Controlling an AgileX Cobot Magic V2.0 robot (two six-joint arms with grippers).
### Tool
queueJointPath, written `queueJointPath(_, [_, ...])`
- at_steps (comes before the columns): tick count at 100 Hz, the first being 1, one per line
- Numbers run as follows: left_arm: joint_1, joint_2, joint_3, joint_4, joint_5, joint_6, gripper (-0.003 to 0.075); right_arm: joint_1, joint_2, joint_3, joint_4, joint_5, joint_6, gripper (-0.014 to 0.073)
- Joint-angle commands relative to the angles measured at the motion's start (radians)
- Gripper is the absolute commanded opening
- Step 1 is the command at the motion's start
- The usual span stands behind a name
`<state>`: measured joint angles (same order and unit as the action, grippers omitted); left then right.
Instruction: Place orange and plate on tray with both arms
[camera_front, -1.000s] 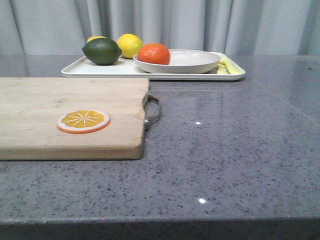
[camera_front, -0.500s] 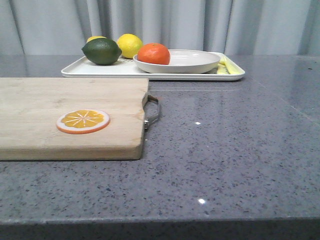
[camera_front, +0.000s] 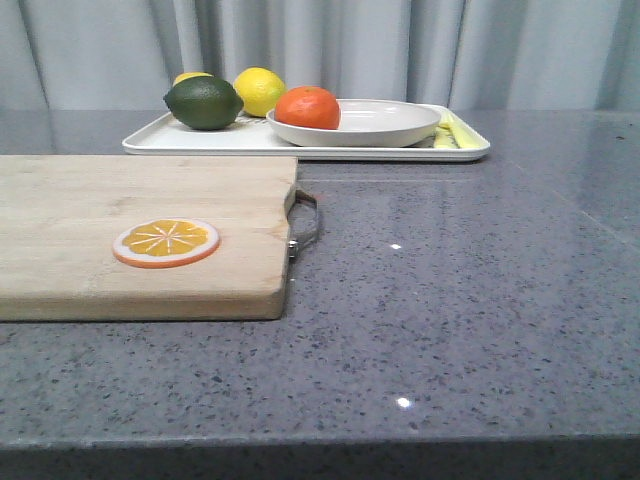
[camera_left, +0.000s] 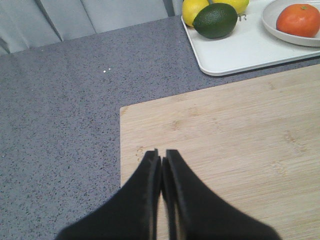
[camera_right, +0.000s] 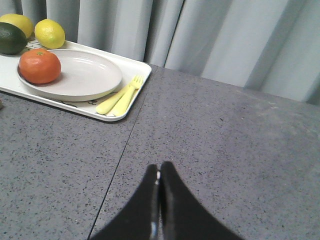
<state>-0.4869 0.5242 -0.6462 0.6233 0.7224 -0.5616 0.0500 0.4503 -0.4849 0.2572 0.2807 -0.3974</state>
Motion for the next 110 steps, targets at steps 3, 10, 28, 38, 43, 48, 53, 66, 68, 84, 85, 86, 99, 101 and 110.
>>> queueJointPath(3, [0.004,0.002,-0.026,0.033,-0.061,-0.01,-0.002,0.0,-0.002,-0.027,-0.005,-0.085,-0.008,-0.0102])
queueJointPath(10, [0.004,0.002,-0.026,0.033,-0.061,-0.01,-0.002,0.0,-0.002,-0.027,-0.005,-0.084,-0.008,-0.0102])
queueJointPath(28, [0.004,0.002,-0.026,0.033,-0.061,-0.01,-0.002,0.0,-0.002,-0.027,-0.005,-0.084,-0.008,-0.0102])
queueJointPath(38, [0.004,0.002,-0.026,0.033,-0.061,-0.01,-0.002,0.0,-0.002,-0.027,-0.005,-0.084,-0.008,-0.0102])
queueJointPath(43, [0.004,0.002,-0.023,0.033,-0.064,-0.01,-0.002,0.0,-0.002,-0.027,-0.005,-0.084,-0.008,-0.0102])
queueJointPath(48, [0.004,0.0,-0.013,0.033,-0.069,-0.01,-0.002,0.0,-0.002,-0.027,-0.005,-0.084,-0.008,-0.0102])
queueJointPath(53, [0.01,-0.016,0.004,0.04,-0.084,0.003,-0.002,0.0,-0.002,-0.027,-0.005,-0.084,-0.008,-0.0102])
queueJointPath(66, [0.123,-0.095,0.082,-0.071,-0.23,0.16,-0.002,0.0,-0.002,-0.027,-0.005,-0.084,-0.008,-0.0102])
queueJointPath(68, [0.142,-0.114,0.102,-0.124,-0.268,0.213,-0.002,0.0,-0.002,-0.027,-0.005,-0.084,-0.008,-0.0102])
queueJointPath(84, [0.294,-0.261,0.31,-0.389,-0.601,0.497,-0.002,0.0,-0.002,-0.027,-0.005,-0.084,-0.008,-0.0102])
queueJointPath(85, [0.302,-0.266,0.319,-0.394,-0.613,0.499,-0.002,0.0,-0.002,-0.027,-0.005,-0.084,-0.008,-0.0102])
queueJointPath(86, [0.305,-0.278,0.339,-0.403,-0.624,0.499,-0.002,0.0,-0.002,-0.027,-0.005,-0.084,-0.008,-0.0102])
queueJointPath(99, [0.379,-0.36,0.49,-0.478,-0.722,0.499,-0.002,0.0,-0.002,-0.027,-0.005,-0.084,-0.008,-0.0102])
queueJointPath(101, [0.389,-0.372,0.51,-0.49,-0.722,0.499,-0.002,0.0,-0.002,-0.027,-0.005,-0.084,-0.008,-0.0102])
queueJointPath(110, [0.424,-0.422,0.58,-0.532,-0.722,0.499,-0.002,0.0,-0.002,-0.027,-0.005,-0.084,-0.008,-0.0102])
